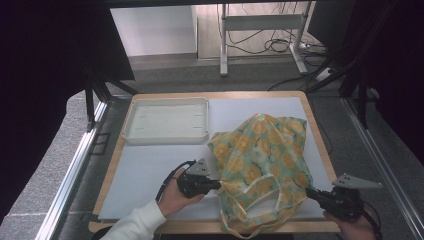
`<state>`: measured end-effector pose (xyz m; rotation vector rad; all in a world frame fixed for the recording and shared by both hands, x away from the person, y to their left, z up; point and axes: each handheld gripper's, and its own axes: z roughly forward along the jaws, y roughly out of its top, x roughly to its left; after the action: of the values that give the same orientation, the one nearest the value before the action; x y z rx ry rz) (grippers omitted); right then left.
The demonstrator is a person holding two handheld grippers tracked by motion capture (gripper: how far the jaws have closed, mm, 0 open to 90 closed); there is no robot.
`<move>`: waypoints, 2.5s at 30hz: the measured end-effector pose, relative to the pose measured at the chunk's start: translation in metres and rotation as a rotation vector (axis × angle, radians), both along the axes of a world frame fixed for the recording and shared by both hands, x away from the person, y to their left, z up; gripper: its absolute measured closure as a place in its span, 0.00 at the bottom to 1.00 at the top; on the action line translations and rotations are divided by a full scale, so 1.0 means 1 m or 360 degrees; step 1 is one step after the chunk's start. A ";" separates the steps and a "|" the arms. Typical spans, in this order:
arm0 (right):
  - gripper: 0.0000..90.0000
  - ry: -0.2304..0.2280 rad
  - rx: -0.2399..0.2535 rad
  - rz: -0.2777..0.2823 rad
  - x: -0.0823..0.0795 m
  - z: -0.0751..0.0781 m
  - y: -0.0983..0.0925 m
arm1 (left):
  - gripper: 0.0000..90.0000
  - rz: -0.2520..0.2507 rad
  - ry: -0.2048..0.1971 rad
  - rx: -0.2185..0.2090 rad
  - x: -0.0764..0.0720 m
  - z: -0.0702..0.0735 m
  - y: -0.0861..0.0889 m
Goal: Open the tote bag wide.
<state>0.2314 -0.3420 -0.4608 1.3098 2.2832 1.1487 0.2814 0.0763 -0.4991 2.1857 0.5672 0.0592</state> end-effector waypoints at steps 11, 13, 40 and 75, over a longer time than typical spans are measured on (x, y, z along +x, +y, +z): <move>0.96 0.0002 -0.0008 -0.0047 0.011 -0.005 -0.004 | 0.99 0.0006 0.0005 0.0033 0.006 -0.008 -0.015; 0.96 -0.0001 -0.0018 -0.0041 0.013 -0.005 -0.001 | 0.99 0.0032 0.0001 0.0027 0.011 -0.007 -0.014; 0.95 -0.0068 -0.0015 0.0000 0.039 0.015 0.014 | 0.88 0.0148 -0.0094 -0.0090 0.019 0.012 0.002; 0.53 -0.0129 -0.0140 -0.0055 -0.001 0.016 0.011 | 1.00 0.0080 -0.0056 -0.0070 0.017 0.016 -0.019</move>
<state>0.2307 -0.3313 -0.4451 1.2421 2.2183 1.0577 0.2989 0.0571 -0.4832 2.1237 0.5982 0.1108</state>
